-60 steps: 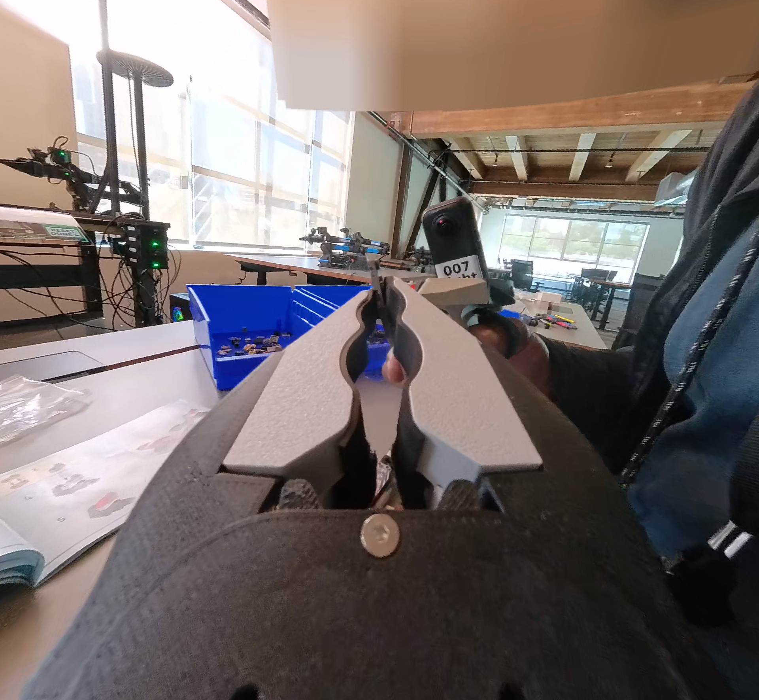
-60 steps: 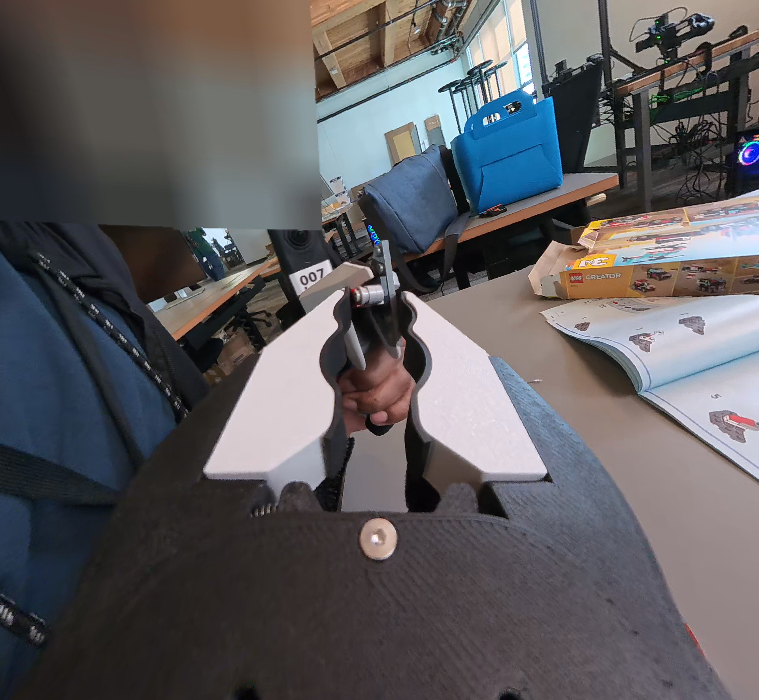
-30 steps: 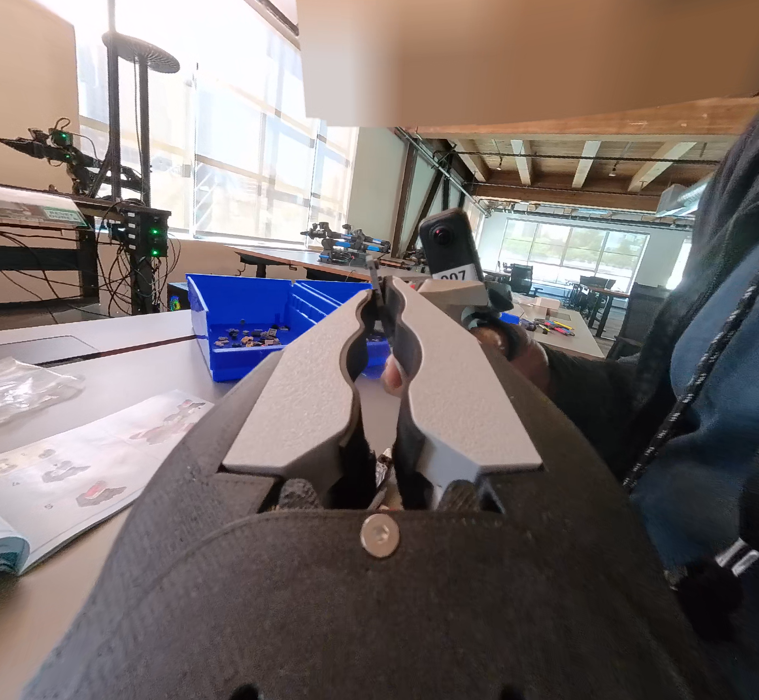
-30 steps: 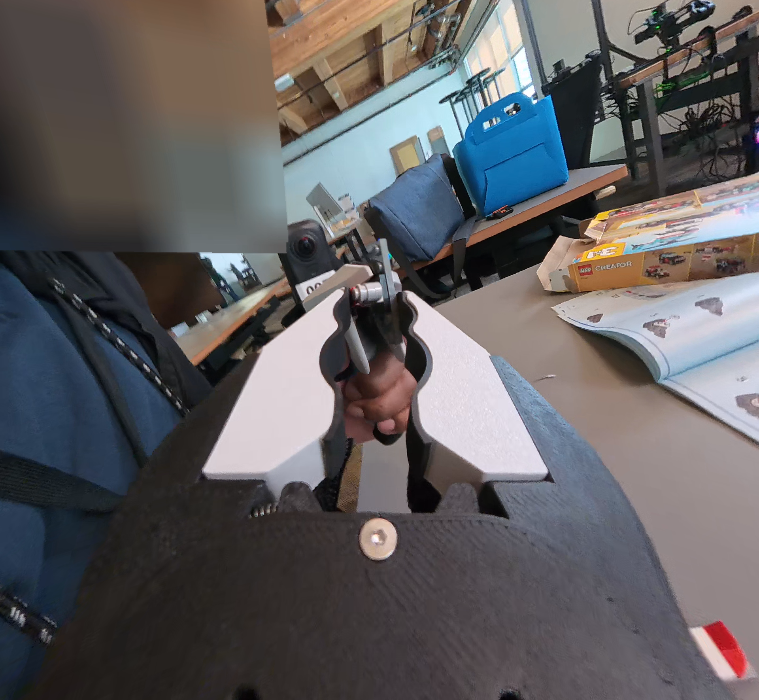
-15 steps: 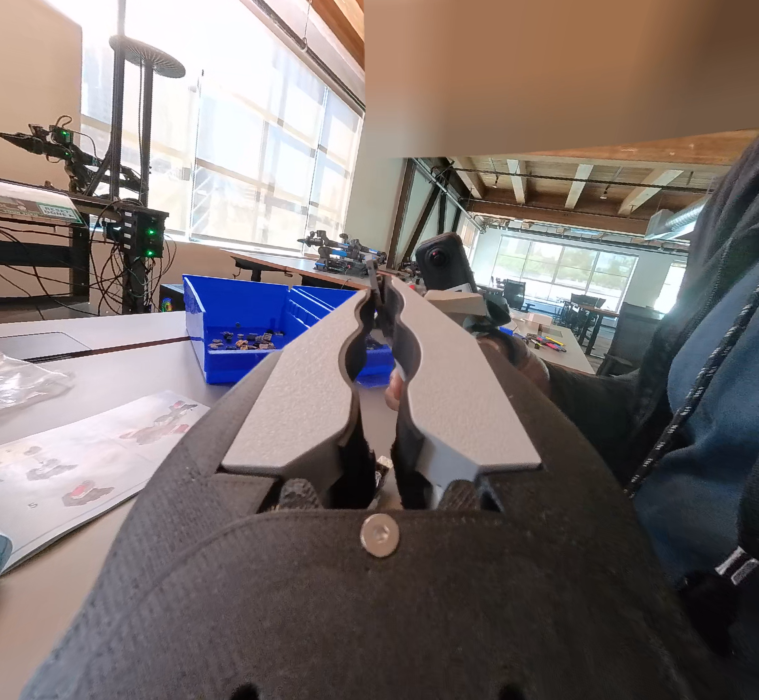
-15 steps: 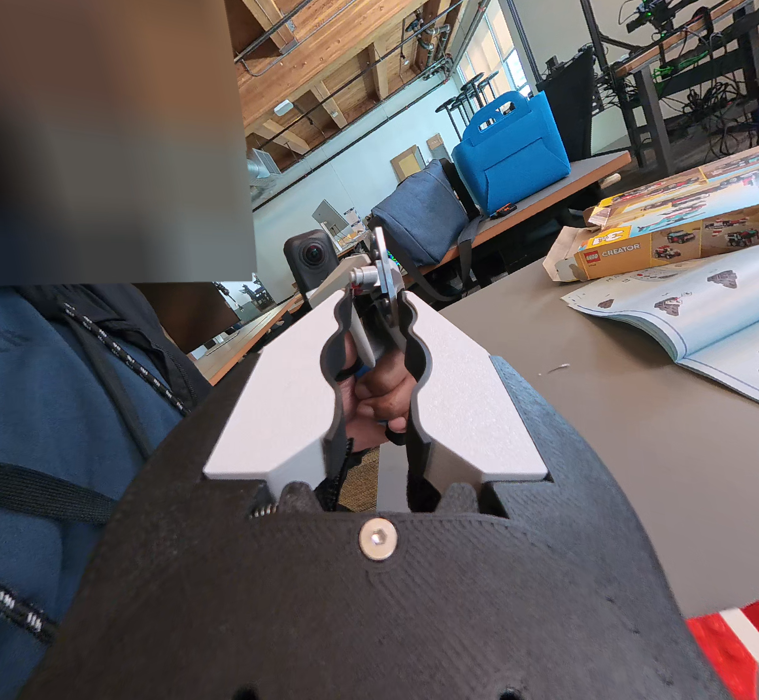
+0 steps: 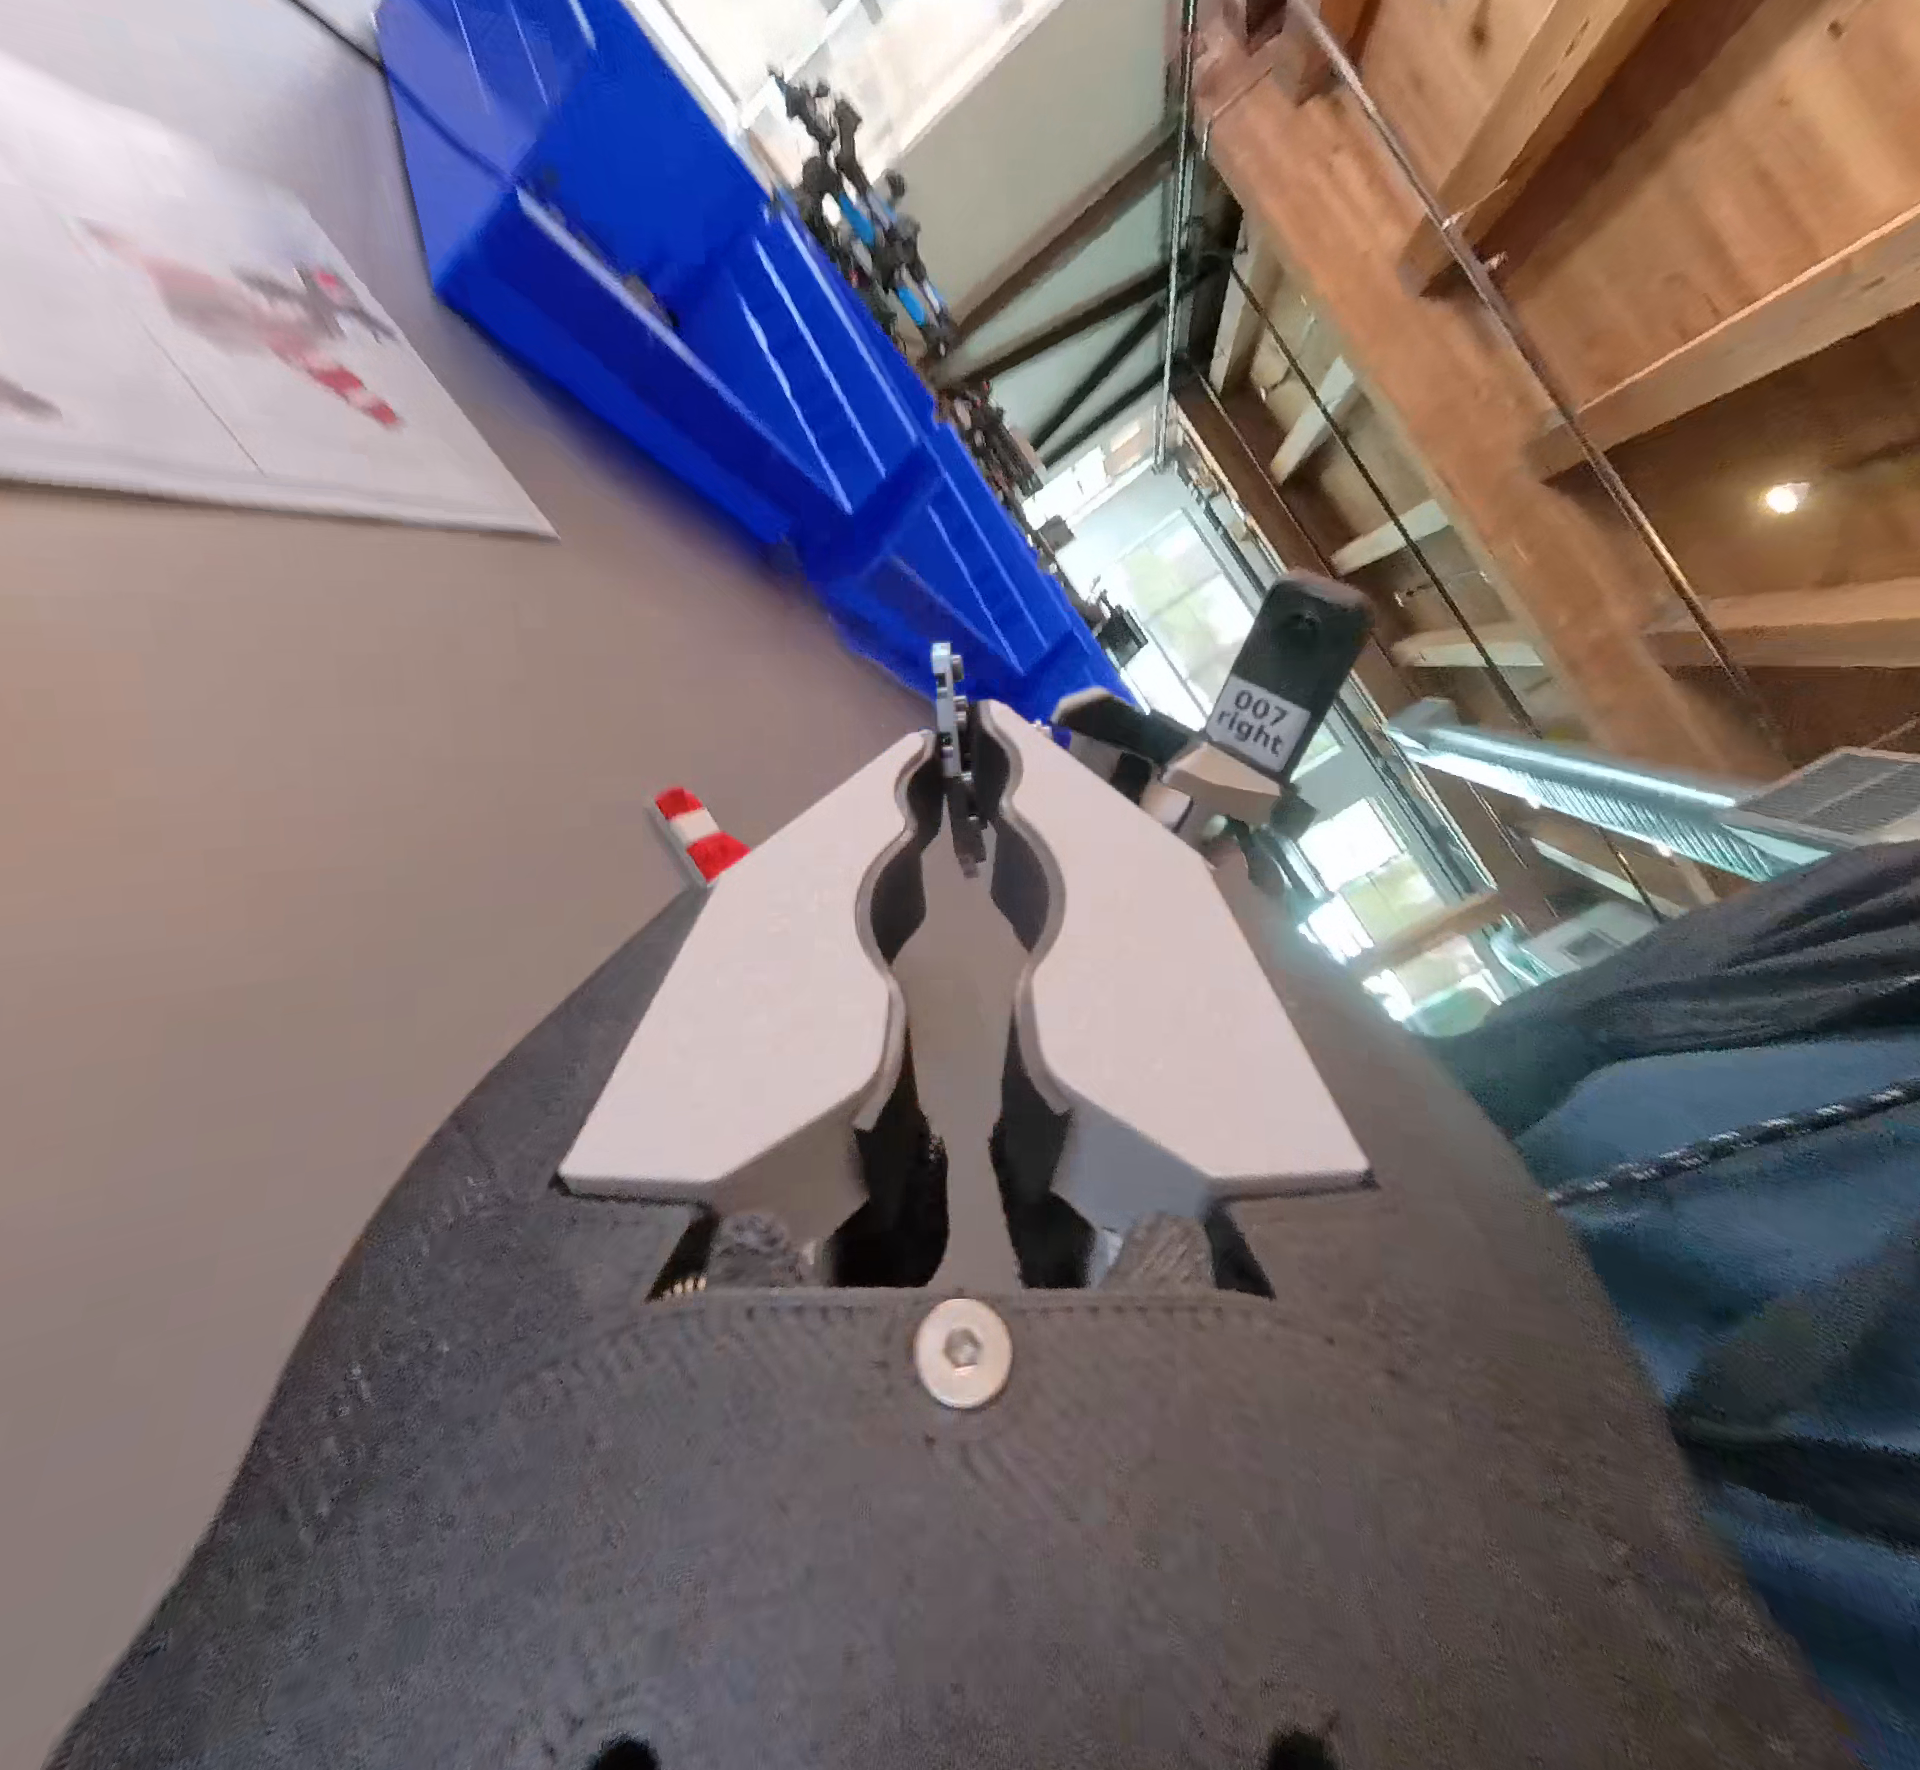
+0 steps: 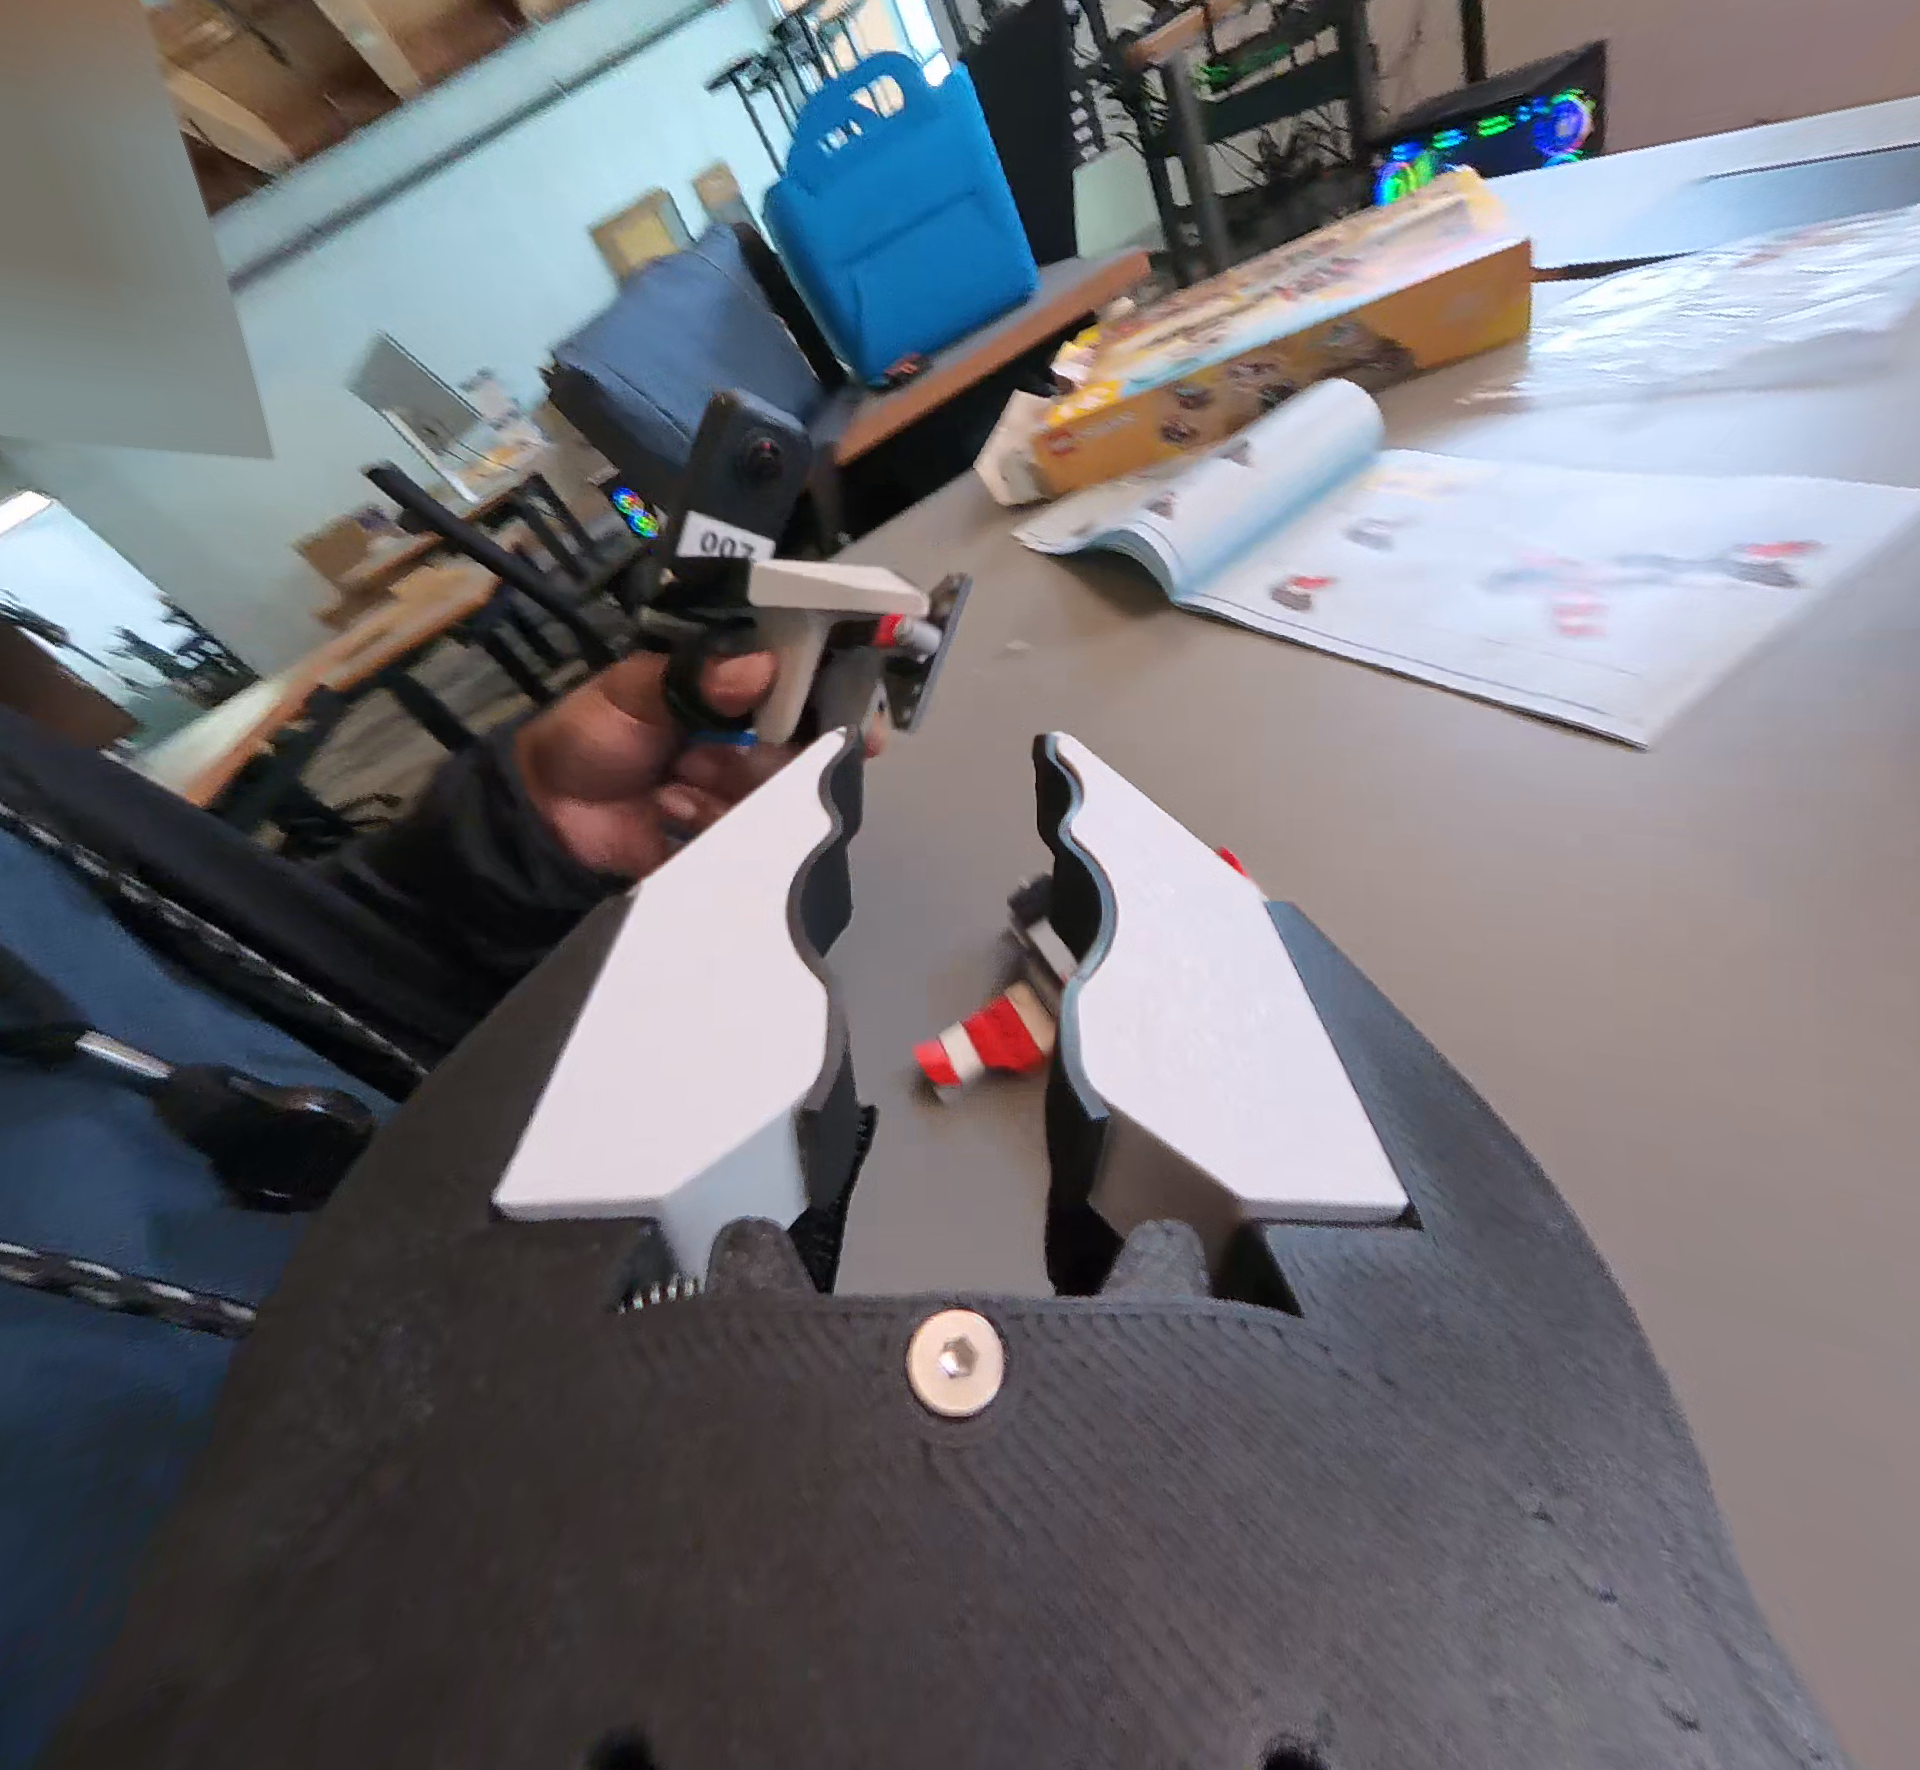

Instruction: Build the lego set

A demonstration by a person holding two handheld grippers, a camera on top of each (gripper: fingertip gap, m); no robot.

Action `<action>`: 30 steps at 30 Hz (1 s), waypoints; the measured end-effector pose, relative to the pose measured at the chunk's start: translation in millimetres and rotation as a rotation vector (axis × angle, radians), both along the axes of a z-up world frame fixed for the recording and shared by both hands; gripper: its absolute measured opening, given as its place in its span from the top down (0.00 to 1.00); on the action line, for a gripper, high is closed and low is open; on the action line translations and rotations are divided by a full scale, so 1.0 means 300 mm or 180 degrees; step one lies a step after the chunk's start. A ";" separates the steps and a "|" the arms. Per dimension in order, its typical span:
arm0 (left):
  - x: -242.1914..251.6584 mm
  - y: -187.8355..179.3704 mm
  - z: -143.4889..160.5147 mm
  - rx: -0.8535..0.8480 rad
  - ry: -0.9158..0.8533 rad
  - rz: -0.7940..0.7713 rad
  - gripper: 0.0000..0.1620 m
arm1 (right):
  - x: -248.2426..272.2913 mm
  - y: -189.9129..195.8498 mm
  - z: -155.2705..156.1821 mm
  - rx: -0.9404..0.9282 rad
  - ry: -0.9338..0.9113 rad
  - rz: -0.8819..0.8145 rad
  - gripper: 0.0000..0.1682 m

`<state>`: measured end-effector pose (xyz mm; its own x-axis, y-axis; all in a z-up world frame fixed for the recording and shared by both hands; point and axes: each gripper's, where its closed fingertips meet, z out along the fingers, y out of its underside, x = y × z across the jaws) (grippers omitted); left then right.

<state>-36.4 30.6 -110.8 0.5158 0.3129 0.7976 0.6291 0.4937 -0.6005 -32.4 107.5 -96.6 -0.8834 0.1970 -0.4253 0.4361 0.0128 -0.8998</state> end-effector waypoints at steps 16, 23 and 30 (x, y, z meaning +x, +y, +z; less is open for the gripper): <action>0.043 0.316 -0.070 -0.0322 -0.0113 -0.0769 0.97 | 0.011 0.137 -0.069 0.0125 -0.0040 0.0442 0.80; -0.005 0.395 -0.089 -0.0454 -0.0338 -0.0710 0.97 | 0.021 0.155 -0.100 0.0249 0.0140 0.0400 0.76; -0.013 0.440 -0.060 -0.0534 -0.0251 -0.0898 0.97 | 0.006 0.176 -0.080 -0.0136 -0.0467 0.0371 0.75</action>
